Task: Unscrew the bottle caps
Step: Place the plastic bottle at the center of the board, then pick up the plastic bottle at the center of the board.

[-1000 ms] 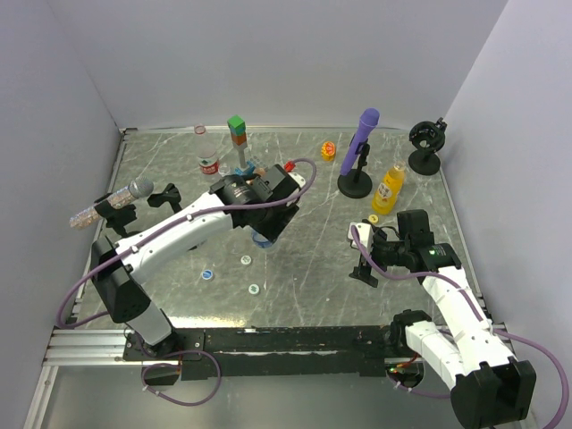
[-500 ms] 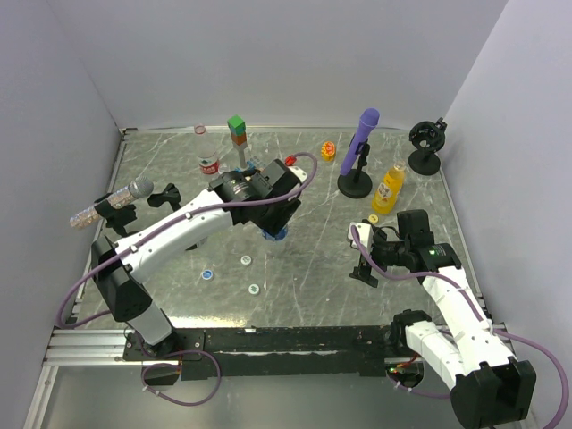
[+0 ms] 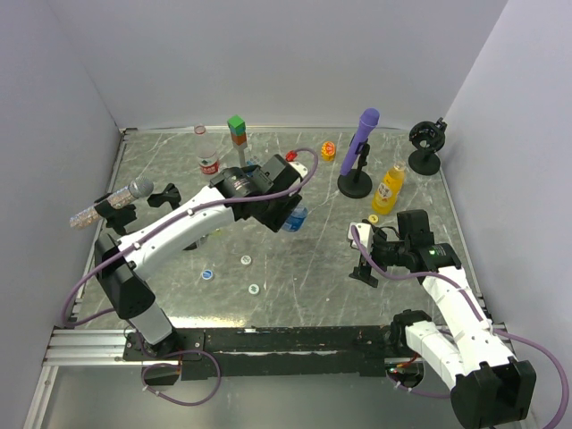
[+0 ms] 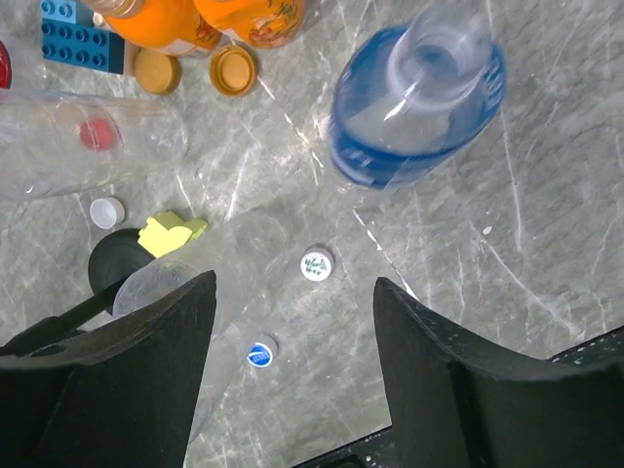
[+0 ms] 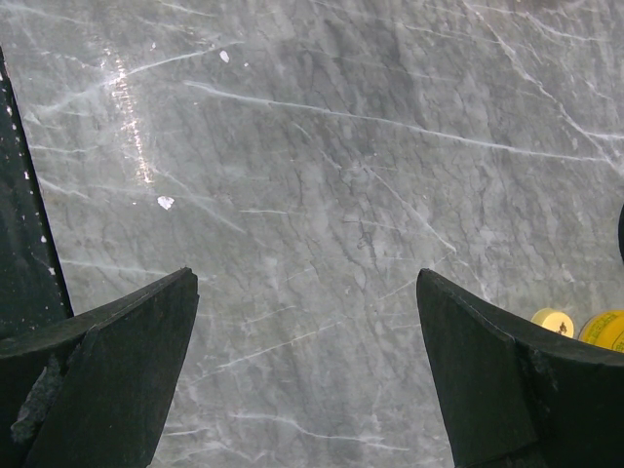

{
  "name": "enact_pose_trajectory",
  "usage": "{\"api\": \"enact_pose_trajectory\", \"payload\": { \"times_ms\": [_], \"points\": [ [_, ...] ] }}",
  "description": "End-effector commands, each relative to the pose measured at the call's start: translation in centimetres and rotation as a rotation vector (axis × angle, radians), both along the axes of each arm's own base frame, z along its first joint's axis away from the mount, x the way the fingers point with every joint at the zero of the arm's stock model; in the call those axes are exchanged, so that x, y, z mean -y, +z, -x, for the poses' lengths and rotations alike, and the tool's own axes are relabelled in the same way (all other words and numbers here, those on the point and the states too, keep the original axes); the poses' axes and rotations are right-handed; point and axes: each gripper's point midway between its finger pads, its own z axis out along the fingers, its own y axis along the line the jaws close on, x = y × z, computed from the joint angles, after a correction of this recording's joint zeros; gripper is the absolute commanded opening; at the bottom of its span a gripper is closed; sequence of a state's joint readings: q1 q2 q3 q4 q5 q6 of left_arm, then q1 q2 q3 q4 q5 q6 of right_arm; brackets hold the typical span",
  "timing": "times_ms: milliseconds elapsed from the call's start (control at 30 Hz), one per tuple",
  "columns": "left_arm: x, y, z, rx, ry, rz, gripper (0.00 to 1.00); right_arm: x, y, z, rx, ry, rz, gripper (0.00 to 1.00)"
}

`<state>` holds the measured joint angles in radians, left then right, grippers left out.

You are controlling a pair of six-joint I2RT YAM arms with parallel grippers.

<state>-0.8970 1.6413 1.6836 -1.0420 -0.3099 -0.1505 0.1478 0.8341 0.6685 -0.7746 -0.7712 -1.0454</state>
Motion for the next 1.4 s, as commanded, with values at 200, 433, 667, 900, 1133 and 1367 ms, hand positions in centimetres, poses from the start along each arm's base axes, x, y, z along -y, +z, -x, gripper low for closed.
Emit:
{"api": "enact_pose_trajectory", "payload": {
  "times_ms": [200, 433, 667, 900, 1133, 1367],
  "points": [
    [1.4, 4.1, 0.6, 0.066, -0.057, 0.213, 0.69, -0.4, 0.6, 0.0, 0.021, 0.027, -0.023, 0.99],
    [2.8, 5.4, 1.7, 0.088, -0.120, 0.378, 0.81, -0.6, 1.0, 0.0, 0.015, 0.028, -0.036, 0.99],
    [6.0, 4.3, 2.8, 0.054, -0.214, 0.548, 0.88, -0.1, 2.7, -0.1, 0.001, -0.016, -0.112, 0.99],
    [7.6, 3.4, 3.9, 0.036, -0.323, 0.608, 0.89, 0.7, 4.4, -0.1, -0.002, -0.048, -0.186, 0.99],
    [9.5, -0.4, 5.8, 0.076, -0.607, 0.504, 0.90, -0.1, 5.9, 0.0, -0.023, -0.028, -0.246, 0.99],
    [11.5, -3.9, 3.3, 0.160, -0.719, 0.345, 0.90, -0.1, 5.5, 0.2, -0.035, -0.030, -0.246, 0.99]
  ]
}}
